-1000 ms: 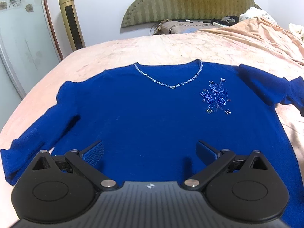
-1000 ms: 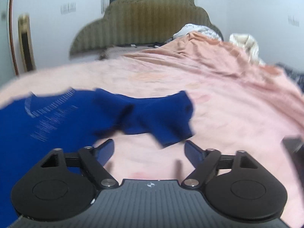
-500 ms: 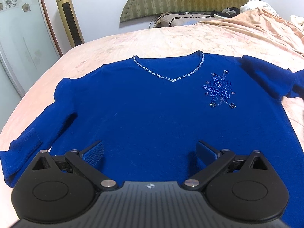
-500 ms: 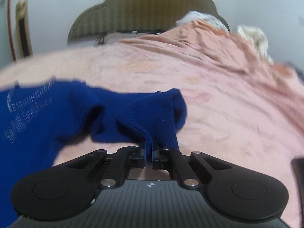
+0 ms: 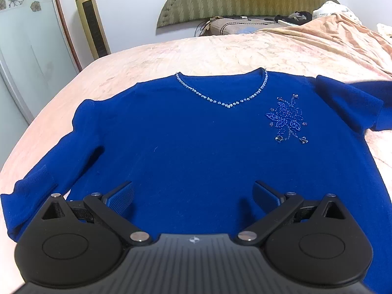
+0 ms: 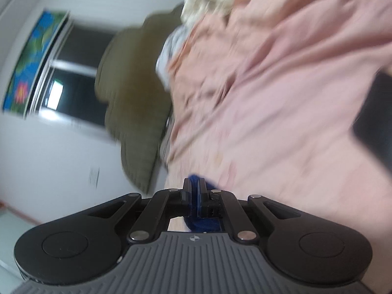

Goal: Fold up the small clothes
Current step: 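Lift the held sleeve with the right gripper and swing it toward the sweater body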

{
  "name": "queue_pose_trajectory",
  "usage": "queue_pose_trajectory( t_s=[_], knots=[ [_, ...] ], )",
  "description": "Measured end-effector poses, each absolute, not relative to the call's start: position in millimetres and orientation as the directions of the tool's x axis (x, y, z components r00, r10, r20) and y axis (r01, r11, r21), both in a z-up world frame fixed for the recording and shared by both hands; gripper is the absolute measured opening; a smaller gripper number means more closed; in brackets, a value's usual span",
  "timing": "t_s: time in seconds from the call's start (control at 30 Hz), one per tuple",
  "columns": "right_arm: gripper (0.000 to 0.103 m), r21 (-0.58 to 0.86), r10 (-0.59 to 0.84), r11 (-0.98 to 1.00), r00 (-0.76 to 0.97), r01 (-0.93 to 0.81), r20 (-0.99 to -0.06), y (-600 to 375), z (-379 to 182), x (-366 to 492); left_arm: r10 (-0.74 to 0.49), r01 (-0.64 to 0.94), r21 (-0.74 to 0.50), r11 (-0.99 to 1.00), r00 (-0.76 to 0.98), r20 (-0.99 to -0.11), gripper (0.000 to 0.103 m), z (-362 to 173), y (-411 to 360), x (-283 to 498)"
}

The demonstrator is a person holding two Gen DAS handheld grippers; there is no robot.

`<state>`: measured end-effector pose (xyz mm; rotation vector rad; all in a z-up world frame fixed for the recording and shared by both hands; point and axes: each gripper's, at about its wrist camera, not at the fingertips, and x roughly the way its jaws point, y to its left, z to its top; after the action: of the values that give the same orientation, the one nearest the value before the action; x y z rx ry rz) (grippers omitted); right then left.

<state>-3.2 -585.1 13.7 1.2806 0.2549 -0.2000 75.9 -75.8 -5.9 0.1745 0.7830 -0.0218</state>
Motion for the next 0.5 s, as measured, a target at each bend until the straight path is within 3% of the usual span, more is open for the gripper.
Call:
queue_pose_trajectory(
  t_s=[0.23,0.5],
  knots=[
    [0.007,0.891,-0.127,0.275,0.933,0.360,-0.338,-619.8,16.8,-18.9,0.044,0.100,0.164,0.981,0.714,-0.699,0.103,-5.4,-78.6,74.7],
    [0.010,0.765,-0.242,0.352,0.842,0.539,-0.482,-652.5,16.7,-7.5,0.049,0.104,0.176,0.979,0.716,-0.696,0.103,-5.3,-78.4,72.5]
  ],
)
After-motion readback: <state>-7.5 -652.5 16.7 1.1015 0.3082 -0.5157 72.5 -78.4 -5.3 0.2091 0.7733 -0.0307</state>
